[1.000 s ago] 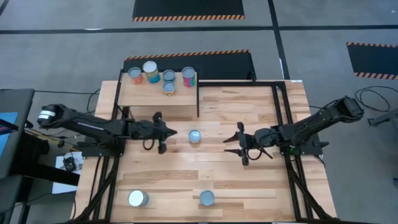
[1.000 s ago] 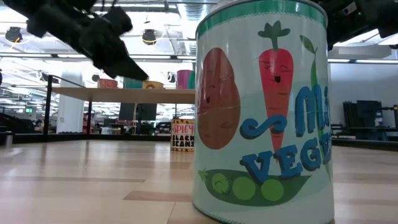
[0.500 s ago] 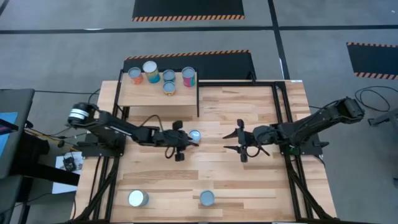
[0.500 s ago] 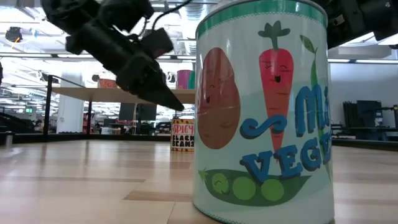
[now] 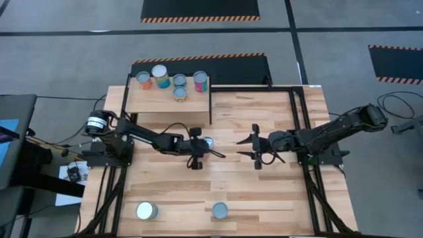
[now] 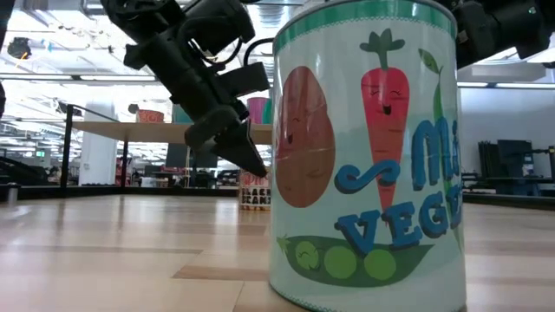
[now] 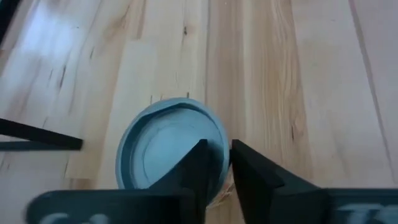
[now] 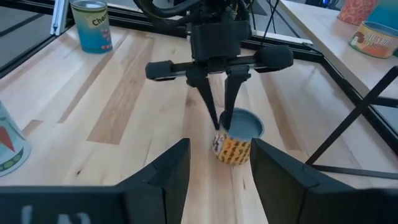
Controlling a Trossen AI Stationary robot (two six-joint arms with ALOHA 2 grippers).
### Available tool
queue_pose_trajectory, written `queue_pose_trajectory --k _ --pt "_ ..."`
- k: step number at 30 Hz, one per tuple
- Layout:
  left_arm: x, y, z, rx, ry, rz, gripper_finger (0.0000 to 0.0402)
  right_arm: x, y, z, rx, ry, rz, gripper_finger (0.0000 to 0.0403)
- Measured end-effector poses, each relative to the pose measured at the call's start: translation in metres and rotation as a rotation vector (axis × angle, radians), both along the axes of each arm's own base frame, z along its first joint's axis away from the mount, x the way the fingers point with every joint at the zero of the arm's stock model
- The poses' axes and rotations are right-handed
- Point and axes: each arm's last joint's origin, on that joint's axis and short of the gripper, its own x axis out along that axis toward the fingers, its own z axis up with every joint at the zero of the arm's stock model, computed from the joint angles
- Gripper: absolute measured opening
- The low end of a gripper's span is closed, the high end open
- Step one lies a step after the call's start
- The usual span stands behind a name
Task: Pick and place cans onto a shelf
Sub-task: Put the canned black beans on the shelf
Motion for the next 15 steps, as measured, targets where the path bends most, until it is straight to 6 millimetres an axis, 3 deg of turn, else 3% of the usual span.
queue_pose_trajectory --k 3,8,15 --pt "-0.002 0.000 0.009 -0.007 0.017 0.000 0.0010 0.000 0.000 0.000 -0.002 -0.003 0.001 0.0185" --pt "-0.019 0.002 0.049 -0.038 0.038 0.051 0.0003 0.000 0.000 0.000 -0.002 -0.001 0.001 0.0179" --pt "-0.093 0.011 0.133 -0.180 -0.046 0.360 0.0001 0.000 0.000 0.000 -0.002 0.001 0.001 0.0175"
